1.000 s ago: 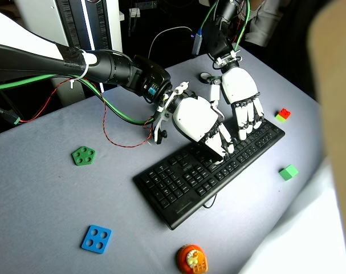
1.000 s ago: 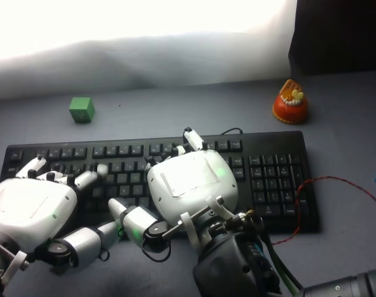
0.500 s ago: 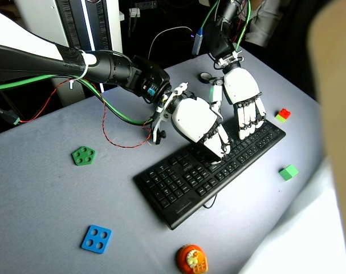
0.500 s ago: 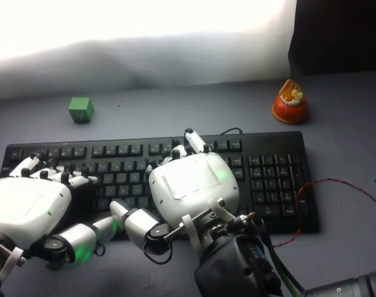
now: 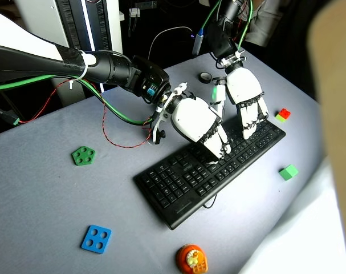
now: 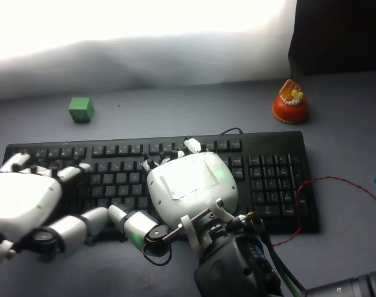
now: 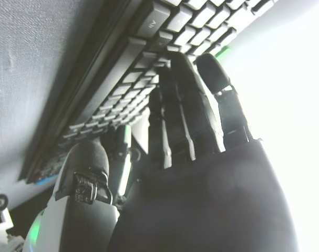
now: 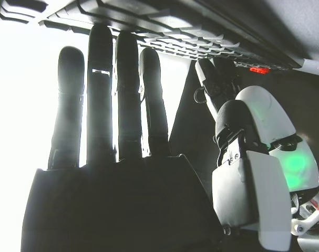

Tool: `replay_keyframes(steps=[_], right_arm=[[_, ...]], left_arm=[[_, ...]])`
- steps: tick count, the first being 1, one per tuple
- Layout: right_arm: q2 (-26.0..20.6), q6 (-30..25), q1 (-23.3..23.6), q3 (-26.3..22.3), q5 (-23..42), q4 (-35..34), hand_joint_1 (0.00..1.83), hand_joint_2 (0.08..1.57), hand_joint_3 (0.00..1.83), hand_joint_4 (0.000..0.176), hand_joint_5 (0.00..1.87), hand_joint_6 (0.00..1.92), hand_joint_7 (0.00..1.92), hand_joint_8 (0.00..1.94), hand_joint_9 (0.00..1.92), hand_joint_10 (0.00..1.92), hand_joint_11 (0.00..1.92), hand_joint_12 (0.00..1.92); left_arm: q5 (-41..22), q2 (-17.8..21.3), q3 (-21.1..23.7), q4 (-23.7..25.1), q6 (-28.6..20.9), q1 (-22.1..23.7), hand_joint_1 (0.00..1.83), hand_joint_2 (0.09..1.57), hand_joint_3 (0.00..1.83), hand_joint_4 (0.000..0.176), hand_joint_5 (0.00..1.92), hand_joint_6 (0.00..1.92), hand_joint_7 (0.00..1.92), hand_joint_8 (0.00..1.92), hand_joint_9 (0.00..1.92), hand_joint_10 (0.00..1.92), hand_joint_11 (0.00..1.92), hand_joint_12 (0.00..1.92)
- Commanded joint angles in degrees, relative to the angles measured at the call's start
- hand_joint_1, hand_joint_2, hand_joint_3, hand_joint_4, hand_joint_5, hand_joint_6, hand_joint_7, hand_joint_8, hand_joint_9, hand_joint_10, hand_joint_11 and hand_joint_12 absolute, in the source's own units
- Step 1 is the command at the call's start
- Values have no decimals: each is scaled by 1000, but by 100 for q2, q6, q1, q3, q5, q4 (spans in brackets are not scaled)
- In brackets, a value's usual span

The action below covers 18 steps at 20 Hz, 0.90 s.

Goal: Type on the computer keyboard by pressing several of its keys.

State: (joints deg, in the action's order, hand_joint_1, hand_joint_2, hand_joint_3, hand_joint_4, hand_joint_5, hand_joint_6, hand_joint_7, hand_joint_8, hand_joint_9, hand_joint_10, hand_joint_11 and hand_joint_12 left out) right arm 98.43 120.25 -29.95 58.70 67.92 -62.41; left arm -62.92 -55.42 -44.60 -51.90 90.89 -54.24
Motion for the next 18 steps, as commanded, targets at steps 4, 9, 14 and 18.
replay_keyframes(steps=[4, 9, 14, 18], right_arm=[[-139, 81, 83, -129, 299, 317, 2, 1190, 2, 0, 536, 102, 745, 5, 671, 673, 303, 1551], [-417, 128, 231, -415, 522, 553, 11, 1190, 1, 0, 558, 110, 739, 1, 644, 686, 261, 1575], [-863, 388, 348, -888, 536, 548, 2, 1190, 1, 0, 554, 116, 732, 0, 603, 742, 226, 1611], [-1249, 550, 441, -1267, 376, 380, 0, 1189, 1, 0, 566, 124, 731, 0, 597, 745, 232, 1601]], left_arm=[[-1737, 23, -119, 608, -628, -346, 43, 1353, 0, 25, 318, 6, 444, 1, 283, 682, 0, 1546], [-2749, -142, -316, 1779, -1067, -426, 77, 1348, 0, 20, 338, 13, 440, 0, 264, 669, 0, 1510], [-2777, -320, -390, 2022, -945, -481, 61, 1350, 0, 14, 333, 9, 431, 2, 248, 631, 0, 1447], [-2797, -499, -580, 2060, -917, -627, 61, 1348, 0, 20, 321, 3, 427, 0, 245, 600, 0, 1416]])
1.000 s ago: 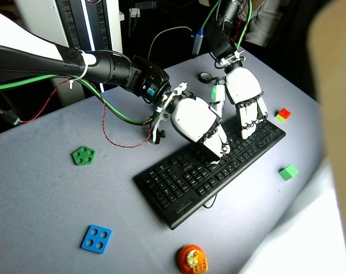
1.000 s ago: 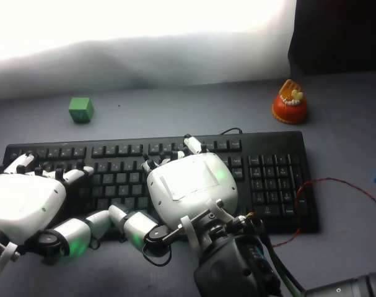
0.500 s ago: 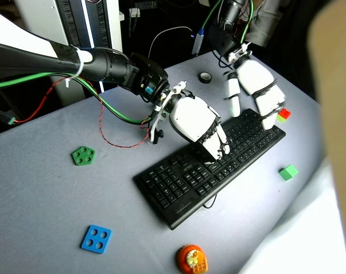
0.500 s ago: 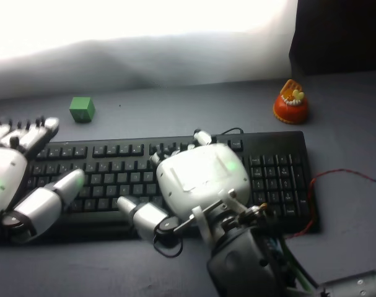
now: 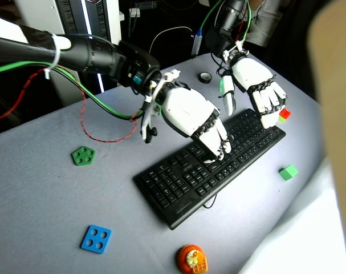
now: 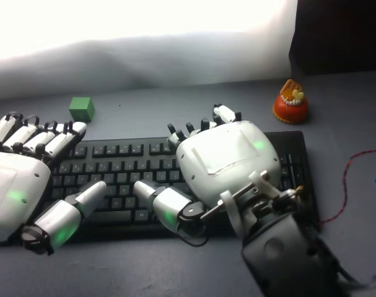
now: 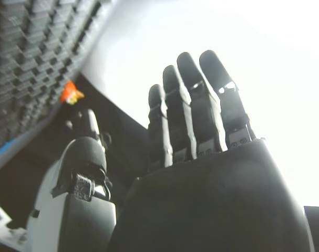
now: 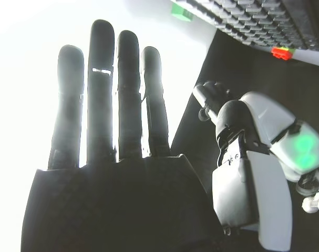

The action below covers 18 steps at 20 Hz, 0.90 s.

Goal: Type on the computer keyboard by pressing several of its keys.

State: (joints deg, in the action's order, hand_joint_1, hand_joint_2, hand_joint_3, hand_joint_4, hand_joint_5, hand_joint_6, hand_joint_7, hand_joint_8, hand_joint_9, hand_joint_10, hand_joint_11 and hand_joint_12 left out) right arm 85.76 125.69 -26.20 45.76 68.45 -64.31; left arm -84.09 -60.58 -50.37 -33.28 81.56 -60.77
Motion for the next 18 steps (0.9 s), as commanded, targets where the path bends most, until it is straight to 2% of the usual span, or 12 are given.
replay_keyframes(steps=[1, 5, 8, 11, 14, 16, 17, 18], right_arm=[[-115, 4, 122, -71, 232, 505, 0, 1189, 0, 0, 560, 123, 730, 1, 600, 744, 241, 1588], [-705, -137, 230, -440, -110, 459, 11, 1187, 0, 0, 573, 130, 733, 6, 600, 743, 245, 1583], [-1304, -422, 180, -720, -611, 458, 0, 1185, 0, 0, 573, 130, 734, 6, 599, 740, 246, 1583], [-1548, -451, 99, -739, -929, 459, 0, 1190, 1, 0, 569, 129, 734, 5, 600, 740, 243, 1585], [-1548, -435, 101, -742, -826, 459, 0, 1190, 1, 0, 580, 133, 741, 8, 607, 738, 251, 1582], [-1543, -437, 62, -750, -819, 459, 0, 1192, 1, 0, 561, 127, 730, 2, 597, 731, 222, 1591], [-1540, -436, 53, -751, -815, 459, 6, 1194, 2, 0, 572, 132, 732, 3, 598, 734, 218, 1598], [-1537, -437, 54, -752, -808, 459, 0, 1196, 2, 0, 567, 132, 718, 0, 584, 734, 190, 1610]], left_arm=[[-671, -31, -59, 197, -28, -8, 71, 1344, 0, 19, 328, 6, 436, 3, 255, 589, 0, 1411], [-588, -221, -221, 207, -17, -52, 84, 1343, 0, 19, 334, 7, 434, 2, 262, 555, 0, 1384], [-504, -353, -366, 208, 2, -75, 71, 1347, 0, 18, 329, 4, 428, 1, 261, 525, 0, 1340], [-365, -465, -612, 139, 7, -53, 66, 1350, 1, 13, 334, 5, 434, 3, 268, 510, 0, 1343], [-354, -481, -687, 41, 20, -44, 67, 1350, 1, 15, 326, 2, 430, 1, 270, 509, 0, 1343], [-352, -517, -734, 40, 56, -27, 223, 1310, 0, 17, 290, 4, 412, 3, 257, 505, 0, 1340], [-321, -531, -746, 40, 44, -21, 470, 1242, 0, 20, 269, 8, 391, 8, 248, 513, 0, 1342], [-320, -534, -748, 40, 35, -19, 619, 1156, 0, 37, 265, 6, 386, 5, 228, 571, 0, 1359]])
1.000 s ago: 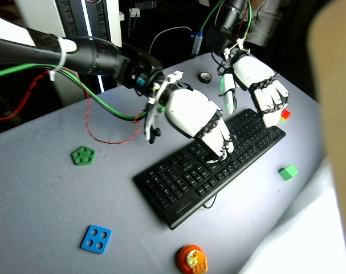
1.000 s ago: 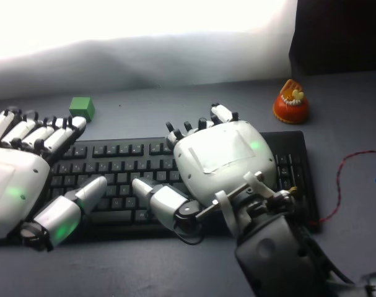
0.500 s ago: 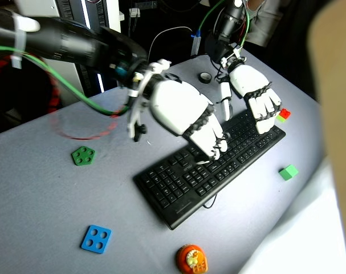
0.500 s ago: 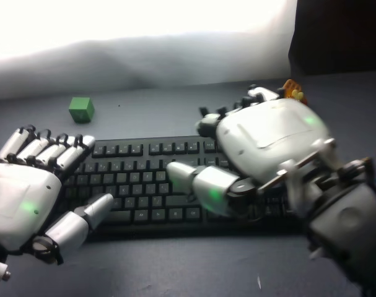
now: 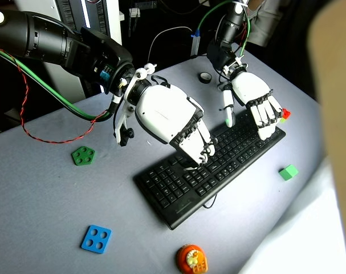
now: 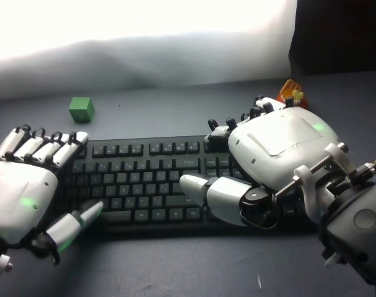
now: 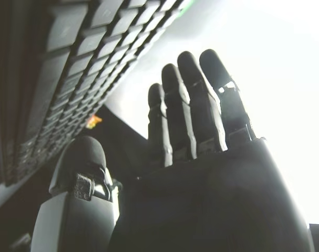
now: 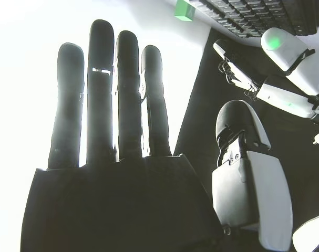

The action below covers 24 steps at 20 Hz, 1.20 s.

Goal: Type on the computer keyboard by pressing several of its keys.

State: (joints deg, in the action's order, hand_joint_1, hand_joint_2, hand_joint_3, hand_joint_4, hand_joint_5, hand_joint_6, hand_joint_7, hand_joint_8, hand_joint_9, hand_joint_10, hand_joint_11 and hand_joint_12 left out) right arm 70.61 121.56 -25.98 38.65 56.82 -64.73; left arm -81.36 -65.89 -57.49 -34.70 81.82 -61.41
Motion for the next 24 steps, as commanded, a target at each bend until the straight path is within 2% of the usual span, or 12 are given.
replay_keyframes(steps=[1, 5, 7, 10, 11, 13, 15, 16, 17, 21, 23, 24], right_arm=[[-10, -22, 36, -44, 377, 502, 11, 1193, 0, 0, 576, 136, 726, 4, 594, 738, 196, 1614], [4, -12, 30, -45, 404, 502, 8, 1197, 2, 0, 563, 134, 723, 1, 591, 737, 210, 1593], [4, 3, 14, -46, 413, 502, 0, 1194, 1, 0, 566, 135, 720, 0, 588, 734, 212, 1589], [9, 12, 4, -46, 413, 502, 0, 1191, 0, 0, 560, 135, 726, 3, 598, 728, 234, 1571], [14, 13, 4, -49, 412, 502, 0, 1188, 0, 0, 560, 136, 728, 4, 602, 727, 239, 1569], [19, 24, -4, -59, 411, 502, 0, 1188, 0, 0, 575, 142, 731, 5, 605, 724, 238, 1568], [27, 46, -12, -74, 411, 502, 0, 1190, 0, 0, 581, 144, 741, 9, 612, 723, 238, 1571], [28, 45, -14, -79, 411, 502, 0, 1190, 0, 0, 574, 142, 741, 9, 613, 724, 240, 1575], [32, 46, -20, -86, 411, 502, 0, 1192, 0, 0, 560, 140, 734, 5, 597, 729, 222, 1590], [35, 77, -57, -119, 421, 502, 0, 1189, 0, 0, 571, 148, 747, 9, 612, 739, 232, 1595], [36, 80, -59, -127, 421, 502, 0, 1189, 0, 0, 586, 155, 763, 15, 616, 742, 238, 1597], [37, 80, -61, -128, 421, 502, 0, 1189, 0, 0, 640, 201, 843, 44, 634, 779, 257, 1588]], left_arm=[[-578, -3, -31, 182, 8, 46, 699, 1118, 0, 40, 284, 14, 397, 9, 234, 588, 0, 1364], [-556, -3, 4, 183, -26, 20, 942, 1005, 0, 70, 221, 8, 298, 3, 173, 518, 0, 1296], [-549, -3, 12, 183, -43, 15, 1043, 962, 0, 90, 145, 0, 199, 0, 93, 470, 0, 1154], [-525, 34, 15, 183, -94, 68, 1079, 922, 0, 97, 118, 0, 191, 0, 65, 446, 0, 1111], [-492, 103, 44, 183, -84, 109, 1053, 953, 0, 93, 96, 0, 177, 0, 56, 442, 0, 1071], [-401, 205, 98, 183, -70, 193, 839, 1028, 5, 73, 136, 15, 227, 14, 101, 455, 0, 1196], [-344, 364, 195, 182, -58, 303, 270, 1249, 30, 42, 157, 16, 280, 16, 156, 464, 0, 1231], [-293, 439, 250, 182, -54, 354, 163, 1278, 29, 35, 193, 29, 309, 23, 173, 462, 0, 1223], [-239, 559, 337, 182, -38, 417, 32, 1301, 17, 37, 202, 27, 322, 18, 193, 445, 0, 1207], [-23, 970, 627, 181, 6, 565, 0, 1255, 0, 31, 273, 36, 369, 13, 238, 388, 0, 1203], [86, 1142, 731, 121, 15, 597, 0, 1257, 0, 22, 318, 47, 415, 25, 273, 381, 0, 1233], [204, 1222, 770, 78, 28, 630, 0, 1270, 3, 12, 370, 63, 463, 37, 301, 380, 0, 1257]])
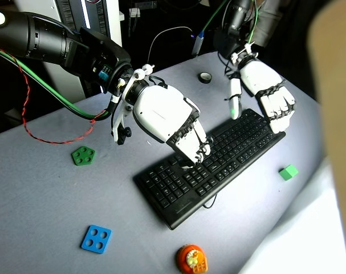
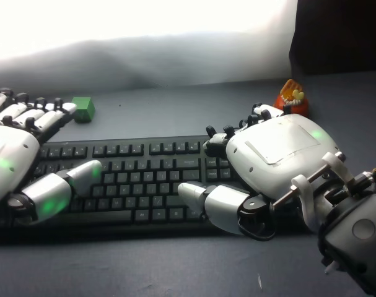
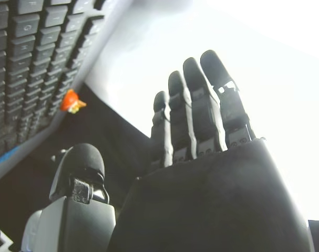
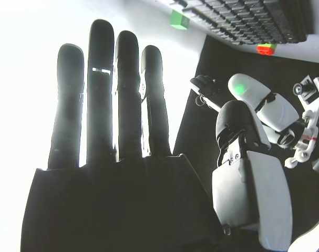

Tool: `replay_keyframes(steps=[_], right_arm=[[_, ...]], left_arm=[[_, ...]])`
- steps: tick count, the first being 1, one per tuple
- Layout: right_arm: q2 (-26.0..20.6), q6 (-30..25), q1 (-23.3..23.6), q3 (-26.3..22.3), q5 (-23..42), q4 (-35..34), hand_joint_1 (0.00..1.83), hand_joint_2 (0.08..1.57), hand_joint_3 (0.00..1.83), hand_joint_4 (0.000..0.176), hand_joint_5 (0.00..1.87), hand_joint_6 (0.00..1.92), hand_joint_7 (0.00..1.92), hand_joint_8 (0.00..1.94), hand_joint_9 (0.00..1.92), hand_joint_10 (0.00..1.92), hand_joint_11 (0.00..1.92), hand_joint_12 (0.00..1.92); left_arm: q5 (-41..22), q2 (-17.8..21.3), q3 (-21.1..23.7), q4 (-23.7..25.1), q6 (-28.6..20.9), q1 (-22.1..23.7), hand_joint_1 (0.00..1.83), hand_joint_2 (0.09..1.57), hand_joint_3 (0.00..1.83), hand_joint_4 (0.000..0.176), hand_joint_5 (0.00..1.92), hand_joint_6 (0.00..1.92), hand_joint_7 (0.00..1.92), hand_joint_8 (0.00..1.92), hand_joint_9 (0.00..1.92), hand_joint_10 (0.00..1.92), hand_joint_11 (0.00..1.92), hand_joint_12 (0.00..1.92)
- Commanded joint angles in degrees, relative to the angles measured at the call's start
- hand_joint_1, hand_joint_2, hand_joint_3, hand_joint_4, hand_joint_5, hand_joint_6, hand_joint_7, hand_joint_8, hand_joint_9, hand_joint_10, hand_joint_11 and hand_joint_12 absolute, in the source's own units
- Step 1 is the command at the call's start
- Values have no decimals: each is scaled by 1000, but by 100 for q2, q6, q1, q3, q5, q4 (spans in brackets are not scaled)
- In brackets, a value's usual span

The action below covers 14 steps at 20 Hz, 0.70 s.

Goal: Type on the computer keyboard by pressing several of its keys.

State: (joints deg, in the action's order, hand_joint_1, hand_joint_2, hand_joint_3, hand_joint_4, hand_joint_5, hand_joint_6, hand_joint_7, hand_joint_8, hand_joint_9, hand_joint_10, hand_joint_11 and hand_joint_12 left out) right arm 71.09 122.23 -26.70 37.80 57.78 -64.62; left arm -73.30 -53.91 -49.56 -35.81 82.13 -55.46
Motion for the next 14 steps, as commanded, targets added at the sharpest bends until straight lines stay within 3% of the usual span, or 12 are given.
replay_keyframes(steps=[1, 2, 4, 5, 6, 7, 9, 10, 11, 12, 13, 14], right_arm=[[-10, 11, 2, -46, 325, 491, 4, 1187, 0, 0, 707, 331, 955, 125, 675, 901, 306, 1614], [-8, 13, -8, -50, 324, 492, 19, 1183, 0, 0, 720, 506, 985, 280, 681, 1023, 327, 1673], [-10, 72, -8, -56, 296, 492, 5, 1184, 0, 0, 839, 712, 996, 847, 742, 1363, 384, 1901], [-11, 97, -3, -56, 282, 492, 4, 1183, 0, 0, 896, 842, 1057, 1001, 811, 1519, 463, 1917], [-11, 116, -2, -56, 263, 492, 0, 1189, 1, 0, 973, 942, 1172, 1306, 1022, 1777, 742, 1920], [-10, 130, 0, -56, 251, 492, 0, 1196, 3, 0, 1058, 1172, 1301, 1517, 1228, 1884, 1026, 1921], [-14, 166, 31, -55, 252, 492, 0, 1243, 7, 0, 1211, 1539, 1387, 1713, 1379, 1920, 1268, 1921], [-28, 217, 65, -55, 258, 492, 0, 1243, 7, 0, 1211, 1539, 1387, 1713, 1379, 1920, 1268, 1921], [-46, 238, 89, -54, 260, 492, 0, 1251, 4, 135, 1248, 1568, 1392, 1741, 1392, 1921, 1296, 1921], [-68, 249, 112, -53, 260, 492, 0, 1251, 4, 135, 1248, 1568, 1392, 1741, 1392, 1921, 1296, 1921], [-83, 256, 130, -52, 259, 492, 0, 1314, 26, 168, 1270, 1689, 1414, 1870, 1444, 1921, 1381, 1921], [-91, 277, 140, -53, 259, 492, 0, 1314, 26, 168, 1270, 1689, 1414, 1870, 1444, 1921, 1381, 1921]], left_arm=[[-543, 111, 10, 167, 21, 90, 0, 1287, 7, 0, 518, 123, 594, 78, 371, 387, 0, 1292], [-454, 189, 28, 166, 21, 143, 0, 1297, 1, 0, 601, 175, 669, 73, 434, 366, 0, 1296], [-369, 336, 66, 167, 21, 263, 0, 1316, 1, 0, 904, 300, 999, 186, 665, 540, 0, 1423], [-361, 376, 80, 167, 20, 295, 0, 1321, 1, 0, 966, 481, 995, 614, 678, 1071, 177, 1694], [-361, 428, 105, 167, 15, 340, 0, 1330, 2, 0, 981, 915, 1009, 1158, 744, 1560, 381, 1876], [-334, 464, 123, 167, 5, 370, 0, 1327, 0, 0, 1012, 1272, 1111, 1323, 937, 1677, 622, 1912], [-269, 539, 175, 167, -25, 422, 0, 1361, 7, 0, 1082, 1497, 1178, 1418, 1113, 1701, 915, 1921], [-232, 597, 208, 167, -25, 441, 0, 1361, 7, 0, 1082, 1497, 1178, 1418, 1113, 1701, 915, 1921], [-226, 622, 219, 166, -27, 448, 0, 1368, 7, 0, 1093, 1524, 1186, 1434, 1135, 1709, 956, 1921], [-226, 637, 220, 166, -30, 457, 0, 1368, 7, 0, 1093, 1524, 1186, 1434, 1135, 1709, 956, 1921], [-226, 646, 215, 166, -35, 462, 38, 1387, 8, 0, 1085, 1645, 1185, 1568, 1166, 1789, 1056, 1921], [-221, 655, 208, 166, -46, 464, 38, 1387, 8, 0, 1085, 1645, 1185, 1568, 1166, 1789, 1056, 1921]])
